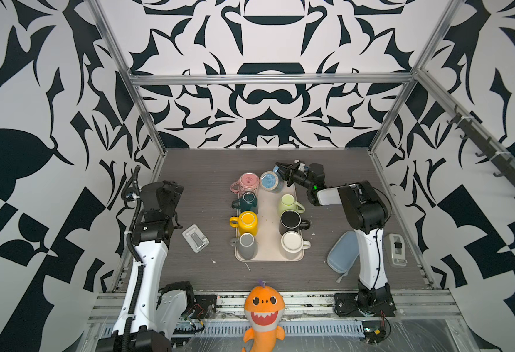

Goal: Turn the mug right side up
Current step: 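Raise the left gripper toward the blue mug while the right gripper holds it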

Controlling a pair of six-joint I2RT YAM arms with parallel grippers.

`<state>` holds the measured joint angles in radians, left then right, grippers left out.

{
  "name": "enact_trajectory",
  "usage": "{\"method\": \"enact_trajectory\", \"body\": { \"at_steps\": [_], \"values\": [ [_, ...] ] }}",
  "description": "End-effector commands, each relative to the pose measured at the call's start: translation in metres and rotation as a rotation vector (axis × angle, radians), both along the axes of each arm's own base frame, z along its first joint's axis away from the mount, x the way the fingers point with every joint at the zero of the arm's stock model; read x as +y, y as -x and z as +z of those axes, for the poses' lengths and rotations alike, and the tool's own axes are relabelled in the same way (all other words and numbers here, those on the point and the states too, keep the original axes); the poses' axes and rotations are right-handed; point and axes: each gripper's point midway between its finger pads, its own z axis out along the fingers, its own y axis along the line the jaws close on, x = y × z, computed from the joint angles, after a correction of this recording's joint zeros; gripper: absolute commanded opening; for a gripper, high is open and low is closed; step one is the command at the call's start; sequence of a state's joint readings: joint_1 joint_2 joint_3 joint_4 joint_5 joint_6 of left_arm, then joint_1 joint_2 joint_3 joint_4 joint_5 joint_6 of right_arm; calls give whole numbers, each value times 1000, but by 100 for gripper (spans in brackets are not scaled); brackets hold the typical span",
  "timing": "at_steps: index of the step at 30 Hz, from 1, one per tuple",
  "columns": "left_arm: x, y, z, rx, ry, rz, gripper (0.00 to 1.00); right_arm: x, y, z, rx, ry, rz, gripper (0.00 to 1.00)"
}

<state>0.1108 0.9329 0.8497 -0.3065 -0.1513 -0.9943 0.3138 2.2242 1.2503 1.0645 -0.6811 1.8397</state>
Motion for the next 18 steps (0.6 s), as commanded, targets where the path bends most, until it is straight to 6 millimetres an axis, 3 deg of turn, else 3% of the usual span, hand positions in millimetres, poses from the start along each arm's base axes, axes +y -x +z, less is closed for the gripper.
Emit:
{"method": "enact_trajectory", "body": {
  "at_steps": [1, 18],
  "values": [
    [-23, -17, 36, -82, -7, -152, 89, 4, 2, 57, -188, -7, 43, 0],
    [-68, -49, 74, -152, 27, -438, 86, 12, 8, 82, -309, 42, 117, 0]
  ]
}}
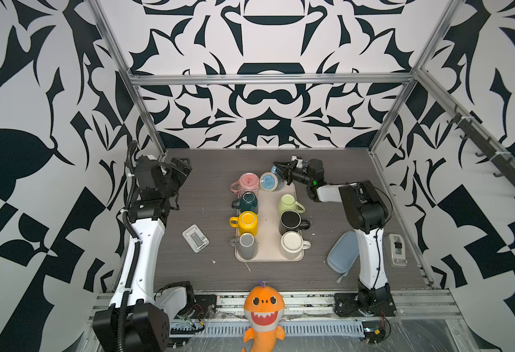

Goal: Turn the mug right side up
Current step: 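Raise the left gripper toward the blue mug while the right gripper holds it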

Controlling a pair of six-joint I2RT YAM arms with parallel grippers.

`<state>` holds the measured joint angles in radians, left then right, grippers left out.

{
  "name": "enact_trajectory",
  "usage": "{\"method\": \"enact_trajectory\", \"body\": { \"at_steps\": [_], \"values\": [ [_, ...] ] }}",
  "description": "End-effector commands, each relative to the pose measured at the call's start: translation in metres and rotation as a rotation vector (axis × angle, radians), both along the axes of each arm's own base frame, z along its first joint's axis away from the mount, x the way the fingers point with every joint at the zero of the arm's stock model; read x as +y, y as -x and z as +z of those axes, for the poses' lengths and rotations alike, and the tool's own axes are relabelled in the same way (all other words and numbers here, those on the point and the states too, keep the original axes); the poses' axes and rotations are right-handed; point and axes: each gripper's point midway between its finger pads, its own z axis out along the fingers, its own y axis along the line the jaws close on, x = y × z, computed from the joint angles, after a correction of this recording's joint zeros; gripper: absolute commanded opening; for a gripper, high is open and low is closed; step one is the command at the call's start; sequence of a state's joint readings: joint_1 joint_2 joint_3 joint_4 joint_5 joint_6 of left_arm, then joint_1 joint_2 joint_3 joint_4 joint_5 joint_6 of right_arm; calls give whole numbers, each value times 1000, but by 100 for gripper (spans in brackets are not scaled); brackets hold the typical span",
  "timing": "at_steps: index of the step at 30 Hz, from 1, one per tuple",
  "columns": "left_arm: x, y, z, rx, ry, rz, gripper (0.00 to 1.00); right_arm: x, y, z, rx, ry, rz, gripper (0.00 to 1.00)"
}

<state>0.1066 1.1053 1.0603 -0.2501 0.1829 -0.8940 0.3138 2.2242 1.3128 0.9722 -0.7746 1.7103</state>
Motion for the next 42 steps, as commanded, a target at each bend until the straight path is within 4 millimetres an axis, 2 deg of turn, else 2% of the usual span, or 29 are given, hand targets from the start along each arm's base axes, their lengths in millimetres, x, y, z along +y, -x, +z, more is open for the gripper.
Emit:
{"method": "enact_trajectory", "body": {
  "at_steps": [1, 7, 12, 13, 24, 42],
  "values": [
    [-16, -3, 18, -47, -5, -95, 86, 1, 4, 76, -226, -40, 33, 0],
    [-26, -6, 21, -47, -10, -139, 86, 1, 5, 80, -246, -42, 32, 0],
    [-30, -8, 22, -47, -8, -154, 86, 1, 7, 86, -274, -28, 37, 0],
    [-31, -8, 24, -50, -8, -157, 82, 1, 8, 86, -280, -27, 39, 0],
    [-38, -8, 30, -63, -11, -177, 82, 1, 13, 102, -352, -16, 46, 0],
    [-59, -18, 32, -58, -15, -259, 82, 0, 27, 107, -444, 117, 68, 0]
  ]
}}
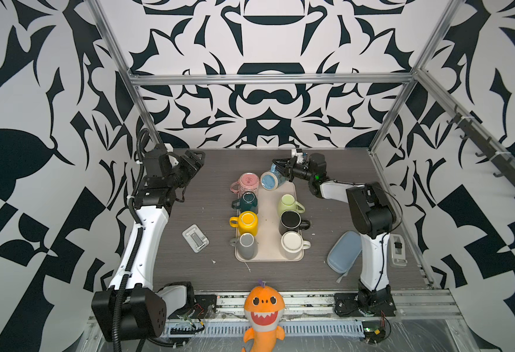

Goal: Turn the mug right side up
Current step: 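Raise the left gripper toward the blue mug while the right gripper holds it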

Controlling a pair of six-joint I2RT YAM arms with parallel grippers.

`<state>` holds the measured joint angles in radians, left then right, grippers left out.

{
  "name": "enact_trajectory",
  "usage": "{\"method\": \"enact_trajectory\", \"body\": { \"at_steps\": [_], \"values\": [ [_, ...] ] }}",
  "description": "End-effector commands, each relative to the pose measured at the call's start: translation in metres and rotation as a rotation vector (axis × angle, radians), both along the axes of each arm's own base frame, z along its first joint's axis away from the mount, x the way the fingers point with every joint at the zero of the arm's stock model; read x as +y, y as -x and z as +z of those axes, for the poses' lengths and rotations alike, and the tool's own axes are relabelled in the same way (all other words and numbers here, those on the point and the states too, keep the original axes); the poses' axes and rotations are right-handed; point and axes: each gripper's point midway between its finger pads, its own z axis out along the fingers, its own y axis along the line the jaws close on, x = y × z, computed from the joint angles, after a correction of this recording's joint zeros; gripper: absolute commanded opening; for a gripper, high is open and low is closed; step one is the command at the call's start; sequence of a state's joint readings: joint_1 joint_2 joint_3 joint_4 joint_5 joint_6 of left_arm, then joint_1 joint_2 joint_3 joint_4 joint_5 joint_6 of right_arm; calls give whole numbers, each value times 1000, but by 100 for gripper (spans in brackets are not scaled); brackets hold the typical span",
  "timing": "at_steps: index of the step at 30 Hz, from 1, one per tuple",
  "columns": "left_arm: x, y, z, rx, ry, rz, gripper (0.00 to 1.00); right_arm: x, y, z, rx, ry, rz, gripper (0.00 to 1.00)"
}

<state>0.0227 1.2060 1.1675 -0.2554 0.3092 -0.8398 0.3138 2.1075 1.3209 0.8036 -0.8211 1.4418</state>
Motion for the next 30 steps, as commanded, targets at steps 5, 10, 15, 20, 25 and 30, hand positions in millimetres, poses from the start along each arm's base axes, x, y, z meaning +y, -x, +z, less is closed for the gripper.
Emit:
{"method": "enact_trajectory", "body": {
  "at_steps": [5, 10, 15, 20, 25, 30],
  "values": [
    [-22, -8, 30, -64, 2, -127, 81, 2, 20, 71, -309, 107, 45, 0],
    [-41, -28, 29, -44, 0, -234, 80, 6, 34, 69, -407, 335, 67, 0],
    [-63, -42, 33, -44, -11, -330, 80, 3, 39, 76, -484, 417, 64, 0],
    [-84, -52, 36, -49, -8, -421, 79, 5, 44, 84, -580, 491, 65, 0],
    [-106, -52, 46, -62, -50, -549, 77, 6, 56, 93, -724, 664, 74, 0],
    [-130, -50, 39, -30, -118, -664, 75, -1, 64, 107, -859, 783, 26, 0]
  ]
}}
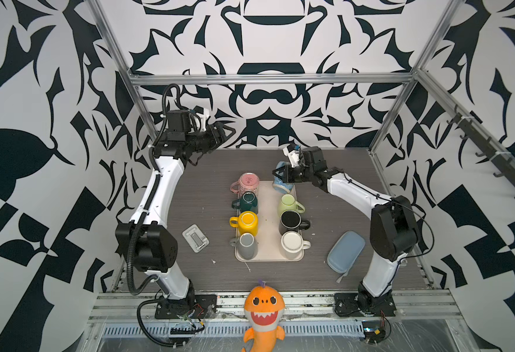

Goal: Turn the mug right side up
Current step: 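Raise the left gripper toward the blue mug while the right gripper holds it, then close the left gripper on the blue mug's handle beside the right gripper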

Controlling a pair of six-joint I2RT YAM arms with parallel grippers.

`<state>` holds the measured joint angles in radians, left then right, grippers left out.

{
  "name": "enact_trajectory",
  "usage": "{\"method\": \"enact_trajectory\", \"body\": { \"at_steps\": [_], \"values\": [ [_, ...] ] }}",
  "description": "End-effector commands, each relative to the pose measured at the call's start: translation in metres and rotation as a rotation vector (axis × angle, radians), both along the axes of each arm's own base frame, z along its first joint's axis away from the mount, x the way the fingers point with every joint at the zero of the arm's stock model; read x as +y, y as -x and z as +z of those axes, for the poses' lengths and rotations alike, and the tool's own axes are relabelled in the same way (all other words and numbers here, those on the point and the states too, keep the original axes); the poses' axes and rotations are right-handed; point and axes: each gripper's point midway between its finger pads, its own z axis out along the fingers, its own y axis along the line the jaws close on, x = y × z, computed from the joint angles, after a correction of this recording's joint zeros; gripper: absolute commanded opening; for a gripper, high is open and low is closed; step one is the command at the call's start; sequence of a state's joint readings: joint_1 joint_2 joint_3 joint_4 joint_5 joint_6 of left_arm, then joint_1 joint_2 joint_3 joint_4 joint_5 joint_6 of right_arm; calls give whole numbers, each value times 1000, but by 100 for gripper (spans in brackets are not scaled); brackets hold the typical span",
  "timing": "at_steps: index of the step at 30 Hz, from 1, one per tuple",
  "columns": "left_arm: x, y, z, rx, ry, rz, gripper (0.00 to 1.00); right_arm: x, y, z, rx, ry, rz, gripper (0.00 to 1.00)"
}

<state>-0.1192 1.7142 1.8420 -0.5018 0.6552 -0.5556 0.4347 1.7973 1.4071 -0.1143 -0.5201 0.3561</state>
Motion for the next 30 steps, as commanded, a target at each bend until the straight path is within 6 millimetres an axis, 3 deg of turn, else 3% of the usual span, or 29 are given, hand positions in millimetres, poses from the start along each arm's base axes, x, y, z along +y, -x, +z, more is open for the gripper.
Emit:
{"method": "enact_trajectory", "body": {
  "at_steps": [1, 6, 12, 21, 30],
  "values": [
    [-20, 15, -17, 49, -60, -120, 74, -3, -2, 97, -396, 20, 17, 0],
    [-43, 16, -29, 65, -82, -195, 72, 1, 9, 110, -506, 68, 42, 0],
    [-63, 23, -25, 35, -119, -265, 72, 13, 26, 122, -643, 177, 84, 0],
    [-94, 50, -32, 26, -194, -394, 72, 25, 37, 130, -730, 249, 124, 0],
    [-95, 47, -57, 96, -274, -368, 70, 32, 44, 143, -784, 240, 137, 0]
  ]
}}
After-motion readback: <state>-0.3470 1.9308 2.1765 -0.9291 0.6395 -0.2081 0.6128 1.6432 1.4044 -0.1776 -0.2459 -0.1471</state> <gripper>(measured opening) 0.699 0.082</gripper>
